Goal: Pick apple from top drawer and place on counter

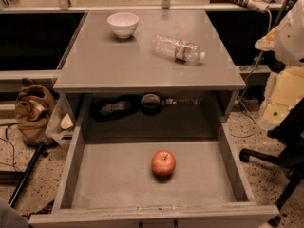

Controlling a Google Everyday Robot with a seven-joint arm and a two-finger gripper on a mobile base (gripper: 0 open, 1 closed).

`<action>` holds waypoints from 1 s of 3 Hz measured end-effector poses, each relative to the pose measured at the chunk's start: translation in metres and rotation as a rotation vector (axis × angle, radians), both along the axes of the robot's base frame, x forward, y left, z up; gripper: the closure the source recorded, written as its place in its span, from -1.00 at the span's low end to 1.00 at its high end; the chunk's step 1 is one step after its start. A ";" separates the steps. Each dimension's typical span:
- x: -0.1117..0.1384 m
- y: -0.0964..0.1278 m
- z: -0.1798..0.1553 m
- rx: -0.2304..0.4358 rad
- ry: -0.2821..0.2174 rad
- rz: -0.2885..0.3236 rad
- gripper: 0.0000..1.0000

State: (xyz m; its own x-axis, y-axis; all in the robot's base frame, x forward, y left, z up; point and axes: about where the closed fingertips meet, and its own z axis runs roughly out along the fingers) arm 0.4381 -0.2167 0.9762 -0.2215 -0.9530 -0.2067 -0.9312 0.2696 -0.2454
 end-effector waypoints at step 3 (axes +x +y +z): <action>-0.002 0.035 -0.081 0.196 0.024 -0.001 -1.00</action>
Offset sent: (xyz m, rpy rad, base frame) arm 0.0011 0.0416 -0.0936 0.2343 0.0499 0.0600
